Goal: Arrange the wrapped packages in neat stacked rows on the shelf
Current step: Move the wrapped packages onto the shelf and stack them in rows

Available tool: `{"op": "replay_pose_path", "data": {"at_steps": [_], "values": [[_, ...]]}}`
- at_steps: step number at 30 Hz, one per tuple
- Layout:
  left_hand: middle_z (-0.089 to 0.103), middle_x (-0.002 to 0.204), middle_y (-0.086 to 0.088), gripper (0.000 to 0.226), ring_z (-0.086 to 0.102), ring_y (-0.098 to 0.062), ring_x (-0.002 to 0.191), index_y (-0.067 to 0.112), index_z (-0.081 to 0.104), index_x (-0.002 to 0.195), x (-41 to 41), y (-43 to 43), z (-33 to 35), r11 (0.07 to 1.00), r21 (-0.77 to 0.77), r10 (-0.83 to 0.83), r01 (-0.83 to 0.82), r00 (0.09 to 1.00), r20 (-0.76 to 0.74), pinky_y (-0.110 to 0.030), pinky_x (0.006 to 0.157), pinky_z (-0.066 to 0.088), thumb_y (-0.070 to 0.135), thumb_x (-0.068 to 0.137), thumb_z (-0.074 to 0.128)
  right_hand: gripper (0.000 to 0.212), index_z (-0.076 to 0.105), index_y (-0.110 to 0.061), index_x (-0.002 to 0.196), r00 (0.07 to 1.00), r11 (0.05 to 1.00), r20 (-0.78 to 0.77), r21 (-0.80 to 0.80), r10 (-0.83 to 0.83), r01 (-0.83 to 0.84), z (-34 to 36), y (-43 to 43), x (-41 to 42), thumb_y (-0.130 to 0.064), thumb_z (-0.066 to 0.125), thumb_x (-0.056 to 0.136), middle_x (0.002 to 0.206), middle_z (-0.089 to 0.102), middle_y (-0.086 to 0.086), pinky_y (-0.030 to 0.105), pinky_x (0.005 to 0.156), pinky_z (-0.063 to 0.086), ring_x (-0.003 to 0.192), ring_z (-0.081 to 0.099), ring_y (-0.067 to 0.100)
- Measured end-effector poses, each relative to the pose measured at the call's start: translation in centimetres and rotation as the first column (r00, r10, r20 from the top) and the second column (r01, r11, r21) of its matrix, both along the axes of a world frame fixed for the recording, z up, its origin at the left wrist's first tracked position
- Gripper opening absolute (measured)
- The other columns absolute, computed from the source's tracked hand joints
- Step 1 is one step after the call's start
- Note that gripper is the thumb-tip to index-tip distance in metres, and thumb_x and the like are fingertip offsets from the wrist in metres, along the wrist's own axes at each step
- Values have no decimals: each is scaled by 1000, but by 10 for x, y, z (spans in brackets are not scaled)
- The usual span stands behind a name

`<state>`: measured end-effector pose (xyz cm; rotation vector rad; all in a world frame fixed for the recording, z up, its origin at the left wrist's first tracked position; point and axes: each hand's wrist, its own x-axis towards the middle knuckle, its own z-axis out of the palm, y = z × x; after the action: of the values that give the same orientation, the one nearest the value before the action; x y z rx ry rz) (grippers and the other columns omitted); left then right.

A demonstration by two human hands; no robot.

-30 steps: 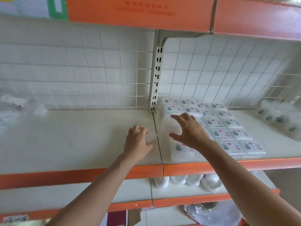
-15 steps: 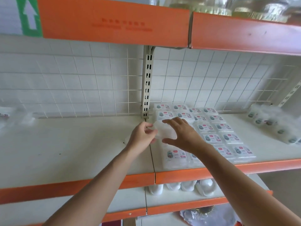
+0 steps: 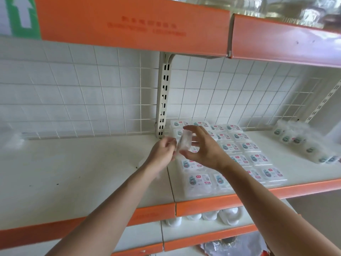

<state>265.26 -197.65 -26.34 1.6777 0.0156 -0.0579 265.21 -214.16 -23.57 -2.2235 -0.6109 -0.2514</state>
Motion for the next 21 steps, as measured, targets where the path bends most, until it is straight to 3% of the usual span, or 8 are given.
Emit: {"op": "replay_pose_path", "data": {"at_steps": [2,4,9,16,21], "values": [[64,93,1,14,64,-18,72,20,62,100,3,-4,1,1000,3,7,-7,999,-48,-38,75,59,23,98,49,62,45,-17,124,997,991,-69,131,18,-9,-2,-7,4,-10,81,74,118,52,2,20,88,53,104,63,13],[66,100,-2,14,68,-21,70,17,61,107,5,-8,1,999,-32,4,-7,996,-84,-38,74,60,22,96,55,60,44,-16,121,996,991,-84,134,25,-13,-6,-18,7,-11,82,74,114,55,-2,20,88,52,103,63,10],[65,103,-2,23,65,-11,71,17,59,114,3,-22,1,995,41,90,-89,996,-20,-17,58,51,22,92,64,70,45,-15,131,999,999,-38,-31,23,-24,-21,-51,16,-25,82,73,119,56,-2,32,94,52,112,58,12],[62,104,4,29,66,-18,86,18,59,119,2,-44,2,987,99,128,-130,991,21,-37,84,57,17,90,66,72,47,-23,137,999,975,-23,-221,25,-29,-28,-77,24,-34,81,74,129,51,-5,34,97,48,114,53,11],[63,109,1,42,66,-13,84,26,54,126,4,-46,3,991,84,104,-105,995,8,-26,76,57,14,88,66,73,47,-28,138,999,957,-15,-289,34,-37,-28,-83,31,-41,79,74,136,48,-4,31,99,43,119,50,15]]}}
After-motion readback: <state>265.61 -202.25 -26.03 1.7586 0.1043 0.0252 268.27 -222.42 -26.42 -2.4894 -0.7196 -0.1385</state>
